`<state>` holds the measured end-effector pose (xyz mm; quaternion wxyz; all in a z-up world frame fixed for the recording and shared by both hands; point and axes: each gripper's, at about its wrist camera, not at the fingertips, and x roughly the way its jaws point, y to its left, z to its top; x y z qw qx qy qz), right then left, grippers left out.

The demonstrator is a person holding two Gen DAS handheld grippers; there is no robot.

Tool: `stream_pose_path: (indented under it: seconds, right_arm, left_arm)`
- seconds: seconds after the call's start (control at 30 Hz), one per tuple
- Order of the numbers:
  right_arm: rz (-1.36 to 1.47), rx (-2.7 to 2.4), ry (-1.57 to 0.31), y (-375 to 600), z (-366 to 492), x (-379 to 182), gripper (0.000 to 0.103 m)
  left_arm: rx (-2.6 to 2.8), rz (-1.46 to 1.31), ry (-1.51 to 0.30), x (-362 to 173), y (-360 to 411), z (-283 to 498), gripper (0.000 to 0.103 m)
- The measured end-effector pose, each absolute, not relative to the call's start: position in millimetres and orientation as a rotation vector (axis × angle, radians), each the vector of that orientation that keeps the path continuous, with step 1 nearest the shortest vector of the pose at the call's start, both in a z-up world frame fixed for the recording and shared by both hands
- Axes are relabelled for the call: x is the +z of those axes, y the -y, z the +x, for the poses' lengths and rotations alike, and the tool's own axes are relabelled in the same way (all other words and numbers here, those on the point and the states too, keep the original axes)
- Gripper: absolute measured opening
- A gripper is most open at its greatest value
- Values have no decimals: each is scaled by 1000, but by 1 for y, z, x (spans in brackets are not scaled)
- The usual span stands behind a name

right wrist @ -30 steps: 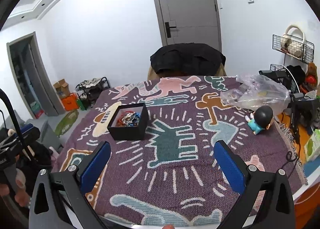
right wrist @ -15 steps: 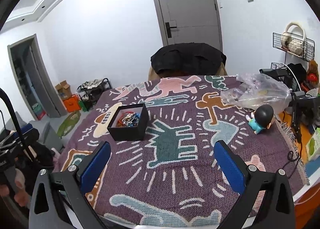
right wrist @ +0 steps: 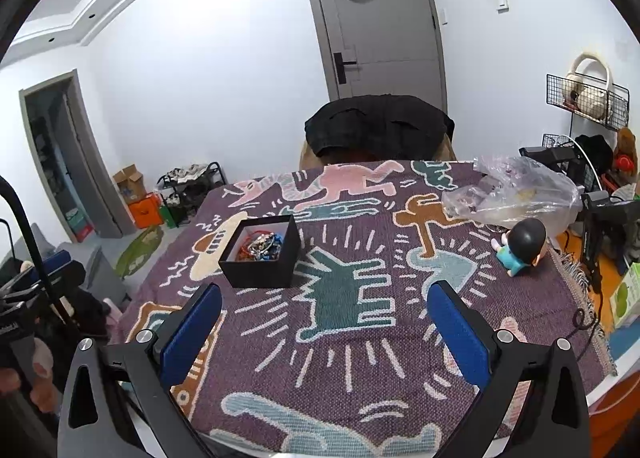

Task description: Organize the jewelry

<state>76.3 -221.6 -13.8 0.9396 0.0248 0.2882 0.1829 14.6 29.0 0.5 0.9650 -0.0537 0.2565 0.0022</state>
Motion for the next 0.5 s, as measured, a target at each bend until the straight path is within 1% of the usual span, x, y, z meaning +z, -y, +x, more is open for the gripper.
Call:
stream_pose_path:
  seconds: [0.5]
  right_arm:
    - [43, 360, -579, 221, 73, -11, 103]
  left_arm:
    - [4, -105, -518, 0, -30, 15, 103]
